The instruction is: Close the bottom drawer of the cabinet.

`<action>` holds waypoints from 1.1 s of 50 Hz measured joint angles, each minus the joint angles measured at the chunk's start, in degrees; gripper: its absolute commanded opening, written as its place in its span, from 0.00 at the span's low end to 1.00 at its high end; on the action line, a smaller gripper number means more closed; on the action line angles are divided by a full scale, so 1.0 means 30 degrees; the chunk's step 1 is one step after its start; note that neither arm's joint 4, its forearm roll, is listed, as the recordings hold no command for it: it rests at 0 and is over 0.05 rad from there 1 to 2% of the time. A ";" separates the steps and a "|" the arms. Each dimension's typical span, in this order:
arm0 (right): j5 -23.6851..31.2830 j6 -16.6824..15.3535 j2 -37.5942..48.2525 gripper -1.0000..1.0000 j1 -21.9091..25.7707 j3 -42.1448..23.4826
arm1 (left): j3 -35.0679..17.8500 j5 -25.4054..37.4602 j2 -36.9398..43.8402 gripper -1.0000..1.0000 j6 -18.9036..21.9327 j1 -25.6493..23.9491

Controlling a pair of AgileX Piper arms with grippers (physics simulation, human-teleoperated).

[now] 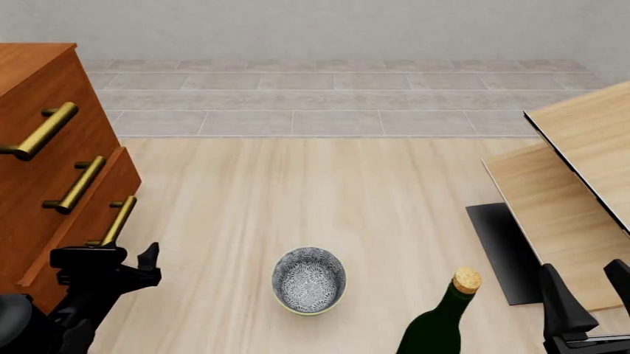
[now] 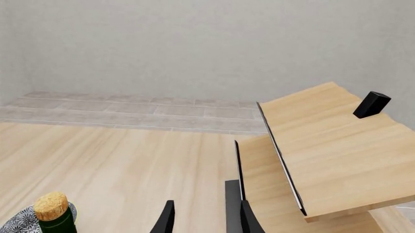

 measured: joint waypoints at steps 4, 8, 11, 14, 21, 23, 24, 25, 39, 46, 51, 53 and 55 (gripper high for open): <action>-0.0001 -0.0002 0.0000 1.00 0.0002 -0.0002 | -0.0021 0.0000 0.0026 1.00 0.0093 0.0108; -0.0006 -0.0005 0.0002 1.00 0.0005 -0.0001 | -0.0040 0.0000 0.0051 1.00 0.0212 0.0207; -0.0001 -0.0008 -0.0002 1.00 0.0006 -0.0003 | -0.0052 0.0000 0.0068 1.00 0.0296 0.0279; 0.0007 -0.0008 -0.0007 1.00 0.0005 -0.0006 | -0.0068 0.0000 0.0088 1.00 0.0373 0.0362; 0.0017 -0.0009 -0.0016 1.00 -0.0006 -0.0009 | -0.0102 0.0000 0.0128 1.00 0.0518 0.0524; 0.0019 -0.0007 -0.0017 1.00 -0.0009 -0.0010 | -0.0109 0.0000 0.0137 1.00 0.0558 0.0564; 0.0022 -0.0007 -0.0018 1.00 -0.0011 -0.0011 | -0.0114 0.0000 0.0143 1.00 0.0580 0.0588; 0.0021 -0.0007 -0.0018 1.00 -0.0013 -0.0011 | -0.0119 0.0000 0.0149 1.00 0.0603 0.0613; 0.0005 0.0012 -0.0003 1.00 -0.0030 -0.0005 | -0.0210 0.0000 0.0248 1.00 0.0926 0.1029; -0.0009 0.0026 0.0007 1.00 -0.0043 0.0004 | -0.0234 0.0000 0.0276 1.00 0.1051 0.1190; -0.0011 0.0036 0.0009 1.00 -0.0053 0.0005 | -0.0249 0.0003 0.0284 1.00 0.1108 0.1300; -0.0007 0.0044 0.0009 1.00 -0.0056 0.0004 | -0.0251 0.0006 0.0283 1.00 0.1125 0.1341; -0.0004 0.0053 0.0009 1.00 -0.0058 0.0003 | -0.0253 0.0010 0.0281 1.00 0.1143 0.1376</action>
